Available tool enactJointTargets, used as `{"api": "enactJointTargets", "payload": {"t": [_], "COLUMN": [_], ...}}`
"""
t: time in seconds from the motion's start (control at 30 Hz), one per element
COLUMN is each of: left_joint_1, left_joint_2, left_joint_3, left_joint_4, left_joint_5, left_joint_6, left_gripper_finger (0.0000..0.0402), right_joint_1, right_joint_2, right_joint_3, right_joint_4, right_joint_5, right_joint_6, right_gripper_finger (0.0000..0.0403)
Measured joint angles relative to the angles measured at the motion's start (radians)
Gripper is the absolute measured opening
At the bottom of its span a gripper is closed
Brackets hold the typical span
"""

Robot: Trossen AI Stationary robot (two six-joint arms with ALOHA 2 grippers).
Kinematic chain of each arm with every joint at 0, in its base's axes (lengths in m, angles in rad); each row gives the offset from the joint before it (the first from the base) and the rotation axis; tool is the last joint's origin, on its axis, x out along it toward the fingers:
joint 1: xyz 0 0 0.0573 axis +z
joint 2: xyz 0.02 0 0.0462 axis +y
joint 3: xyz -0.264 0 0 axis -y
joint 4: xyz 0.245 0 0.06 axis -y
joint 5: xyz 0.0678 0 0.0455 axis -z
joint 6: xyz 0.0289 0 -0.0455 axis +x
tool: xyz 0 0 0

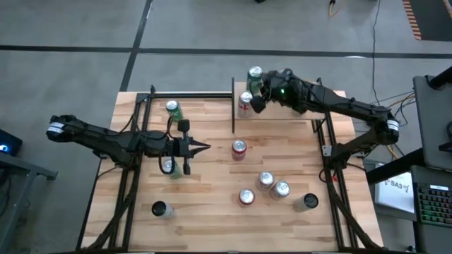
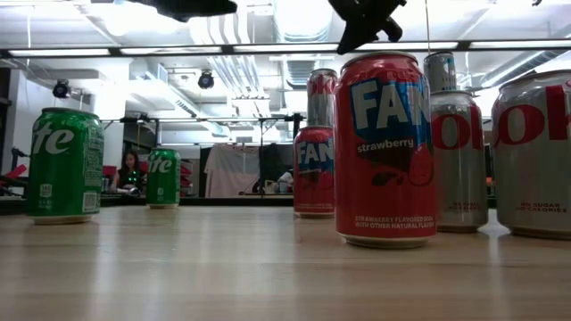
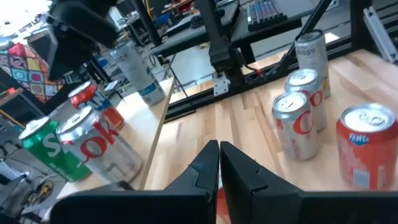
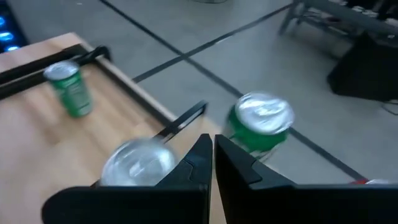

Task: Place canned beverage on shelf
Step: Adjust the green soda can on the shelf

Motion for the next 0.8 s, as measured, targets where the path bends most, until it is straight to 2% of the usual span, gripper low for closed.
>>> {"api": "enactJointTargets", "payload": {"t": [0.3, 0.63, 0.73, 0.8], "left_joint_1": [0.071, 0.095, 0.096, 0.097], "left_joint_2": [-0.046, -0.062, -0.071, -0.084], "left_joint_3": [-0.033, -0.016, -0.016, -0.016], "left_joint_4": [0.021, 0.024, 0.018, 0.015], "left_joint_5": [0.067, 0.067, 0.071, 0.103], "left_joint_6": [0.078, 0.175, 0.18, 0.18], "left_gripper_finger": [0.0, 0.0, 0.0, 0.0], "right_joint_1": [-0.106, -0.112, -0.112, -0.114], "right_joint_2": [0.094, 0.095, 0.09, 0.089], "right_joint_3": [0.126, 0.153, 0.154, 0.154], "right_joint_4": [-0.017, -0.043, -0.073, -0.113], "right_joint_5": [-0.002, -0.008, -0.022, -0.088], "right_joint_6": [-0.097, -0.119, -0.037, 0.036], "right_gripper_finger": [0.0009, 0.0009, 0.0009, 0.0009]}}
